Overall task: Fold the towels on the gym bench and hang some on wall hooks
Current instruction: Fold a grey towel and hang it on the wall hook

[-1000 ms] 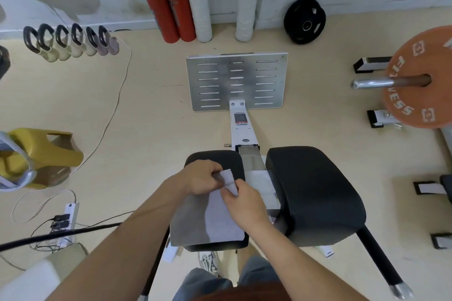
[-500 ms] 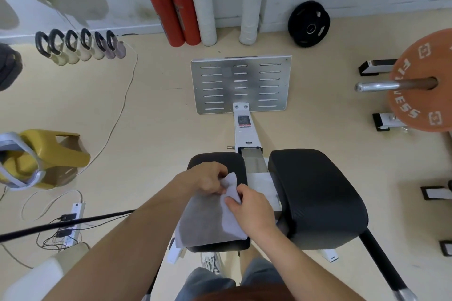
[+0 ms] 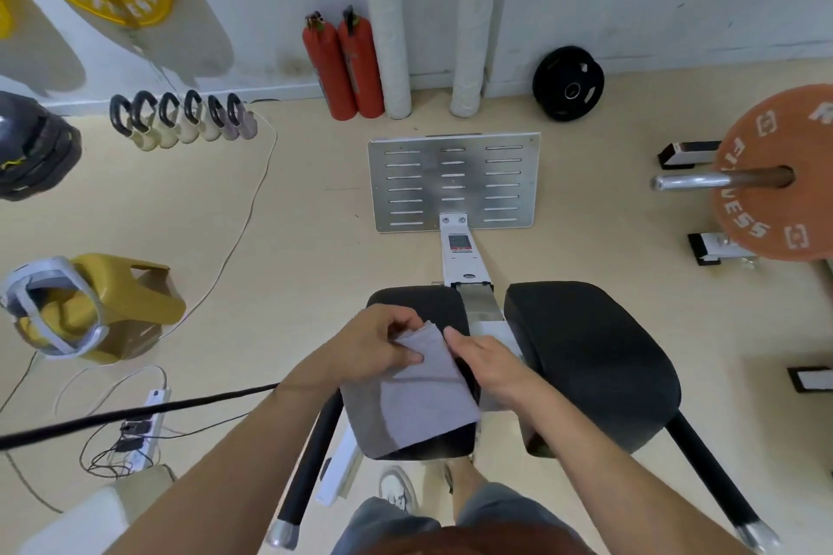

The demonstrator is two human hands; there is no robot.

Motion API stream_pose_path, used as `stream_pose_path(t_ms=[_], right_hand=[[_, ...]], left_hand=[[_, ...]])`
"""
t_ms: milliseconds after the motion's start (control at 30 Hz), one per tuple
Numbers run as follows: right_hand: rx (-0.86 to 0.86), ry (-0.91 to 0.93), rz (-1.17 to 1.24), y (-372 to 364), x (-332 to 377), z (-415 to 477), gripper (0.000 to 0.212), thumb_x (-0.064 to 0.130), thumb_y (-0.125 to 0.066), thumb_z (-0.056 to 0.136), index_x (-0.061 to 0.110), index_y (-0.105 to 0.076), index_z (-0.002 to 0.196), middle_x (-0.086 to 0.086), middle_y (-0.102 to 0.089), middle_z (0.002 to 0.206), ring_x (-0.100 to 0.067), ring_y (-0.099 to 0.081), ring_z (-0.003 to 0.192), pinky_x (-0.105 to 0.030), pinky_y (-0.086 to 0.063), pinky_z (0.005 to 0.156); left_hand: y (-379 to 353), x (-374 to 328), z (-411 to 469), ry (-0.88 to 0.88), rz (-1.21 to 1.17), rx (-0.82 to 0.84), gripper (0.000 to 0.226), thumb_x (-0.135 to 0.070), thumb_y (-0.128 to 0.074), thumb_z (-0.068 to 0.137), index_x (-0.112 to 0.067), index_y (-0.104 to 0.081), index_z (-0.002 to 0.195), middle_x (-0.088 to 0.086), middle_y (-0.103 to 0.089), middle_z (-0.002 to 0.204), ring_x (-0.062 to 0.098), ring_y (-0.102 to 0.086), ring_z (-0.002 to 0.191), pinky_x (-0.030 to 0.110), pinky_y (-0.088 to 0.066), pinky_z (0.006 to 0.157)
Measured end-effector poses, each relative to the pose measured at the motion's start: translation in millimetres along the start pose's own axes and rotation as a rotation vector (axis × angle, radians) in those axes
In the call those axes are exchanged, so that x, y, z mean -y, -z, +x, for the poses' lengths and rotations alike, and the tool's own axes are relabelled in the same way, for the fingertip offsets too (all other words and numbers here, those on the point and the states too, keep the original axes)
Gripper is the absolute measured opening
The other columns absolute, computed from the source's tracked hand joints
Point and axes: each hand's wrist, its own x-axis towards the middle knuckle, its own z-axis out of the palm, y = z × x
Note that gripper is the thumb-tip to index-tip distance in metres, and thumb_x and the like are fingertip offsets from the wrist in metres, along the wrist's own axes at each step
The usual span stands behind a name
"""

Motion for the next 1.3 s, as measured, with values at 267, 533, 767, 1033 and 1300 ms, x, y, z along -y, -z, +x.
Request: stream_pose_path(t_ms=[267, 533, 767, 1033, 1300], right_hand=[[-0.030, 0.341, -0.032, -13.7, 57.1, -73.8, 0.031, 0.042, -0.042, 0.099, 0.031, -0.070, 0.108, 0.007, -0.071, 0.099, -0.004, -0.065, 0.091, -0.020, -0.051, 0.078], [-0.266, 0.582, -0.099, -51.2, 95.4, -148.9, 0.029, 0.033, -0.068, 0.085, 0.031, -0.052, 0.109, 0.006, -0.073, 0.090, -0.014, -0.067, 0.072, -0.034, -0.052, 0.065], [-0.497, 0.893, -0.147, -80.8, 121.0, -204.0, 0.010, 0.022, -0.060, 0.091, 0.026, -0.067, 0.097, 0.003, -0.070, 0.085, -0.016, -0.065, 0.082, -0.044, -0.055, 0.076], [-0.459, 1.218, -0.268, -90.5, 133.1, -240.9, 0.023, 0.012, -0.056, 0.092, 0.029, -0.066, 0.105, 0.005, -0.064, 0.071, -0.010, -0.060, 0.067, -0.028, -0.050, 0.061], [-0.317, 1.318, -0.333, -103.6, 140.0, -257.4, 0.022, 0.016, -0.057, 0.093, 0.030, -0.069, 0.107, -0.006, -0.071, 0.080, -0.026, -0.065, 0.076, -0.045, -0.053, 0.067]], left_hand=[[27.0, -40.3, -74.3, -0.110, -0.307, -0.237, 0.024, -0.013, -0.076, 0.075, -0.015, -0.070, 0.098, 0.002, -0.070, 0.100, 0.017, -0.065, 0.093, 0.026, -0.049, 0.081], [52.0, -87.9, -171.8, -0.481, -0.240, -0.393, 0.015, -0.014, -0.076, 0.064, -0.019, -0.076, 0.078, -0.005, -0.062, 0.114, 0.008, -0.062, 0.101, 0.016, -0.046, 0.079], [57.3, -124.4, -247.0, -0.678, 0.074, -0.752, 0.014, -0.038, -0.067, 0.074, -0.030, -0.073, 0.084, -0.021, -0.061, 0.104, 0.008, -0.053, 0.103, 0.012, -0.038, 0.086], [45.6, -149.8, -287.3, -0.687, -0.132, -0.921, 0.029, -0.012, -0.068, 0.076, -0.037, -0.073, 0.089, -0.016, -0.072, 0.088, 0.004, -0.065, 0.087, 0.018, -0.047, 0.077], [48.0, -148.6, -319.7, -0.689, -0.031, -1.000, 0.013, -0.025, -0.072, 0.068, -0.022, -0.071, 0.080, -0.007, -0.068, 0.104, 0.016, -0.063, 0.105, 0.026, -0.049, 0.085]])
